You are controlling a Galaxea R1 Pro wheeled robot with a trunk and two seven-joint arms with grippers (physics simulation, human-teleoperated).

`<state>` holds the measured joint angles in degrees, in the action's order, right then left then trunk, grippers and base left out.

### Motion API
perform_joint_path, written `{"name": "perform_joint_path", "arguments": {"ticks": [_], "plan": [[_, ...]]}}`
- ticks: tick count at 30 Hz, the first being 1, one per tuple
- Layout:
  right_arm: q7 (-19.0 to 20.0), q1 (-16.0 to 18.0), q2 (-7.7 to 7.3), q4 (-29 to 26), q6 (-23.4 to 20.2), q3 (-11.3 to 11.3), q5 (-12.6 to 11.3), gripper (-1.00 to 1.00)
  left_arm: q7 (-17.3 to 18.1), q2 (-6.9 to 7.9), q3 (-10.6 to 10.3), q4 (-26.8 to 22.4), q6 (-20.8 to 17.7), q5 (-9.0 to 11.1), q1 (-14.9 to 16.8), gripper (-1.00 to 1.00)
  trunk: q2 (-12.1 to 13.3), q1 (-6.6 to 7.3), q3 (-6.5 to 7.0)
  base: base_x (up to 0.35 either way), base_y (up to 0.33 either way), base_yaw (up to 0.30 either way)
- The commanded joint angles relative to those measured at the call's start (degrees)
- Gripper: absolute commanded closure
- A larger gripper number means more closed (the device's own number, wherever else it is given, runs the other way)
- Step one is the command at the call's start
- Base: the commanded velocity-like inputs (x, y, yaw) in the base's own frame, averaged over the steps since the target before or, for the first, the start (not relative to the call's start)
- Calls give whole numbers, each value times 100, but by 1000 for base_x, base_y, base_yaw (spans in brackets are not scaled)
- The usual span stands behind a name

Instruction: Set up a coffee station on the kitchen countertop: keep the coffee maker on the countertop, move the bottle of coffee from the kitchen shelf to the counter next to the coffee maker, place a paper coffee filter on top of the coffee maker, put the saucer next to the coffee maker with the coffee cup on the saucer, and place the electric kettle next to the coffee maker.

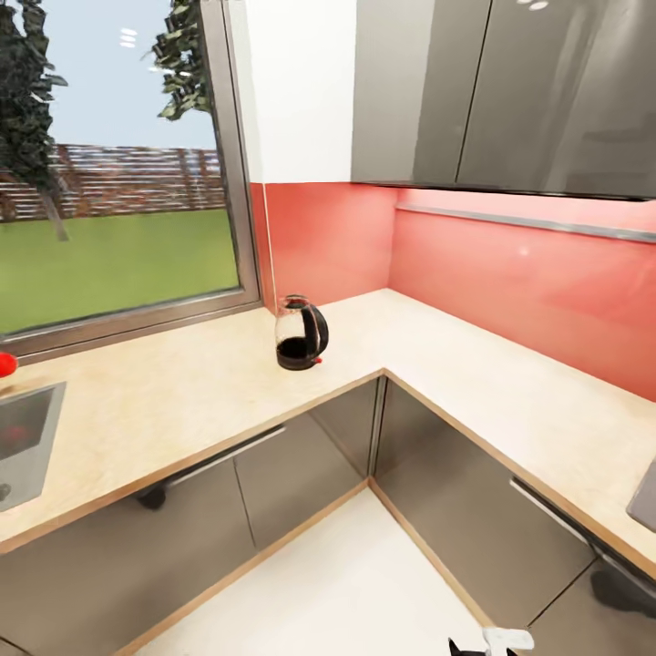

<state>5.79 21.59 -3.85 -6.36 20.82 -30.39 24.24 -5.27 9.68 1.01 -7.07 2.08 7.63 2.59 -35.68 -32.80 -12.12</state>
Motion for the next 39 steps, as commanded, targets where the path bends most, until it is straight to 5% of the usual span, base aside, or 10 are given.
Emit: {"name": "perform_joint_path", "arguments": {"ticks": [1,13,28,39], "plan": [[35,3,-1,3,19,-49,28,-100,-6,-11,9,5,21,45,5,-100,-7,-1,-8,-30,-268,278],[20,3,7,3,27,-55,572,-100,-68,-33,13,4,20,176,6,-100,-7,-1,-8,-209,-214,278],[19,5,7,-1,27,-55,604,-100,-71,-21,36,-4,21,267,9,-100,-7,-1,-8,-127,-241,274],[28,3,-29,-6,19,-54,620,-100,-79,-19,14,1,21,431,12,-100,-7,-1,-8,41,-213,39]]}}
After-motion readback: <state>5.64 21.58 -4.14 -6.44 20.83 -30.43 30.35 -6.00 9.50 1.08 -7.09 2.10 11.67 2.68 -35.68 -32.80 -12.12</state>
